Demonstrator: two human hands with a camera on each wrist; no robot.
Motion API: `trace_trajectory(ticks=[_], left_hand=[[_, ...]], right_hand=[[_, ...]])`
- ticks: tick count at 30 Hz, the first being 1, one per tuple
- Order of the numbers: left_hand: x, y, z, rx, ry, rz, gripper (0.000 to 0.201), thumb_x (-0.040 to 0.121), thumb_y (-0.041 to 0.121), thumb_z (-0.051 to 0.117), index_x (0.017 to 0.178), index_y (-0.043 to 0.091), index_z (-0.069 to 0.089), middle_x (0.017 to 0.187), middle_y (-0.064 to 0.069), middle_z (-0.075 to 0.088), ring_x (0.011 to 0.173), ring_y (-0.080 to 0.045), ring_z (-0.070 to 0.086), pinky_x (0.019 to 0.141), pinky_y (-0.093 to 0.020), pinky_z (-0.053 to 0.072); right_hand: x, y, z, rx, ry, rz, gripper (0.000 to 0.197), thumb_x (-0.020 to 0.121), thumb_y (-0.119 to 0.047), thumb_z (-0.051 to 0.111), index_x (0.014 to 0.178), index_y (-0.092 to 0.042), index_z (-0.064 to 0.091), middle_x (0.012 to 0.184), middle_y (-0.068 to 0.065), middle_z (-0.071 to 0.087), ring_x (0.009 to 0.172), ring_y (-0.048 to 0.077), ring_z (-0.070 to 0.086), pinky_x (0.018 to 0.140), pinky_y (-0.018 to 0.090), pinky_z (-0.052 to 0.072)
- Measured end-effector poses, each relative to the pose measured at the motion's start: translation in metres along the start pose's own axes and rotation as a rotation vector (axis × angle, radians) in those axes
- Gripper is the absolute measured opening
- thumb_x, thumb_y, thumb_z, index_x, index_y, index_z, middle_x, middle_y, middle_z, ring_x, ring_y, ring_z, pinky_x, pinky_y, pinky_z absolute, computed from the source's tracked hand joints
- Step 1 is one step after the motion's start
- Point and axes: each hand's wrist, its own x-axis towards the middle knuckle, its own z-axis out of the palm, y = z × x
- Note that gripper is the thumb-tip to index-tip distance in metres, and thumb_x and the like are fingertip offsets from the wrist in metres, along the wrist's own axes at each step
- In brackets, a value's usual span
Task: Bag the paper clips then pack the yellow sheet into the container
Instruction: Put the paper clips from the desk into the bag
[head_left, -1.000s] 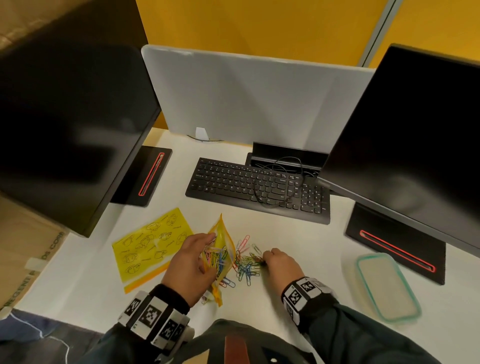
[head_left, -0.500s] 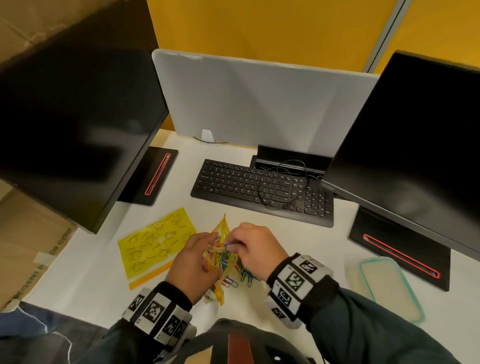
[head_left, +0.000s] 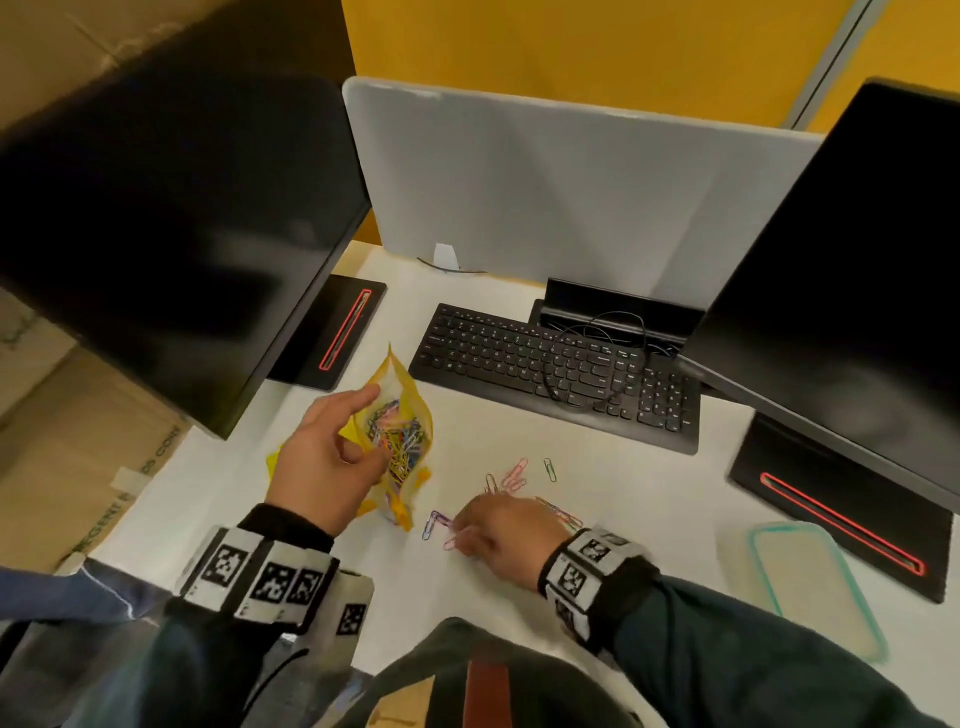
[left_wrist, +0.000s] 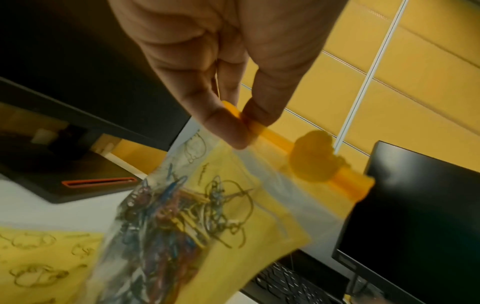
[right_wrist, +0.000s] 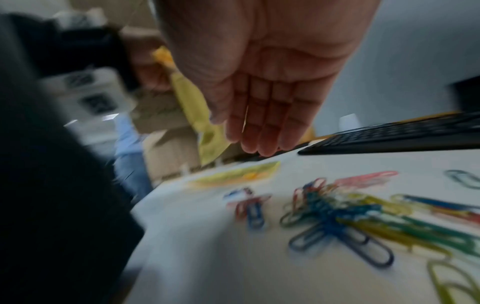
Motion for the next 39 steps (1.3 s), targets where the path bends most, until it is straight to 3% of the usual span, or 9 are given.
trace_trajectory(ticks=[2, 5, 9, 15, 18, 22, 25, 31, 39], left_hand=[[0.002, -0.002, -0.004, 0.011, 0.013, -0.016, 0.054, 0.072, 0.001, 0.069, 0.117, 0.028, 0.055, 0.118, 0.006, 0.051, 0.061, -0.022, 0.062, 0.066, -0.028, 0.052], [0.002, -0.004, -0.006, 0.005, 0.033, -0.035, 0.054, 0.072, 0.001, 0.070, 0.117, 0.027, 0.055, 0.117, 0.005, 0.050, 0.063, -0.025, 0.063, 0.068, -0.031, 0.053], [-0.003, -0.004, -0.003, 0.008, 0.017, -0.030, 0.055, 0.071, 0.000, 0.071, 0.117, 0.027, 0.055, 0.116, 0.005, 0.050, 0.062, -0.024, 0.063, 0.070, -0.035, 0.056], [-0.012, -0.014, 0.013, 0.021, -0.110, -0.041, 0.055, 0.070, 0.000, 0.070, 0.116, 0.028, 0.056, 0.116, 0.007, 0.050, 0.056, -0.016, 0.057, 0.064, -0.026, 0.053], [-0.017, -0.015, 0.028, 0.055, -0.191, -0.029, 0.055, 0.071, 0.001, 0.069, 0.117, 0.027, 0.055, 0.116, 0.009, 0.047, 0.056, -0.014, 0.057, 0.058, -0.008, 0.046], [-0.021, -0.016, 0.043, 0.099, -0.243, -0.025, 0.053, 0.071, 0.004, 0.070, 0.118, 0.025, 0.055, 0.112, 0.009, 0.047, 0.057, -0.021, 0.057, 0.056, -0.010, 0.044], [-0.023, -0.016, 0.047, 0.122, -0.263, -0.019, 0.054, 0.072, 0.003, 0.069, 0.120, 0.025, 0.053, 0.112, 0.010, 0.046, 0.054, -0.010, 0.053, 0.056, -0.005, 0.040], [-0.026, -0.013, 0.047, 0.143, -0.281, 0.017, 0.053, 0.075, 0.005, 0.066, 0.122, 0.026, 0.052, 0.114, 0.012, 0.042, 0.063, 0.000, 0.052, 0.057, 0.001, 0.038], [-0.025, -0.016, 0.051, 0.128, -0.294, 0.029, 0.055, 0.074, 0.001, 0.064, 0.121, 0.025, 0.052, 0.115, 0.014, 0.043, 0.064, -0.001, 0.052, 0.058, -0.001, 0.039]], right_hand=[[0.006, -0.004, 0.017, -0.172, -0.227, -0.127, 0.049, 0.096, -0.038, 0.041, 0.141, -0.020, 0.033, 0.153, 0.003, 0.030, 0.139, 0.023, 0.027, 0.114, 0.043, 0.025], [0.021, -0.001, 0.035, -0.423, -0.367, -0.166, 0.066, 0.096, -0.042, 0.037, 0.148, -0.021, 0.002, 0.159, -0.003, -0.006, 0.146, 0.022, -0.006, 0.117, 0.047, 0.001], [0.020, 0.023, 0.045, -0.448, -0.318, -0.131, 0.070, 0.094, -0.045, 0.041, 0.148, -0.020, 0.003, 0.159, 0.001, -0.002, 0.146, 0.025, -0.006, 0.115, 0.049, -0.009], [-0.017, 0.066, 0.026, -0.597, -0.260, -0.010, 0.073, 0.090, -0.062, 0.017, 0.146, -0.025, -0.012, 0.144, -0.006, -0.027, 0.143, 0.026, -0.017, 0.104, 0.048, -0.024], [-0.024, 0.073, 0.012, -0.481, -0.166, 0.056, 0.072, 0.086, -0.063, 0.005, 0.147, -0.026, -0.009, 0.152, -0.006, -0.018, 0.145, 0.027, -0.011, 0.108, 0.052, -0.017], [-0.017, 0.082, -0.015, -0.274, 0.013, 0.308, 0.084, 0.088, -0.011, 0.055, 0.148, -0.026, -0.002, 0.158, 0.001, -0.006, 0.146, 0.027, 0.004, 0.117, 0.048, 0.010], [-0.002, 0.082, -0.028, -0.269, -0.014, 0.288, 0.094, 0.079, 0.001, 0.060, 0.148, -0.026, 0.002, 0.159, 0.004, -0.002, 0.144, 0.030, 0.010, 0.115, 0.048, 0.025], [0.021, 0.077, -0.040, -0.419, -0.215, 0.103, 0.072, 0.089, -0.010, 0.054, 0.147, -0.031, 0.017, 0.158, 0.000, 0.008, 0.143, 0.029, 0.012, 0.113, 0.046, 0.028], [-0.030, 0.099, -0.039, -0.256, -0.091, 0.185, 0.055, 0.091, -0.009, 0.048, 0.142, -0.020, 0.033, 0.148, 0.005, 0.034, 0.133, 0.023, 0.035, 0.109, 0.036, 0.036]])
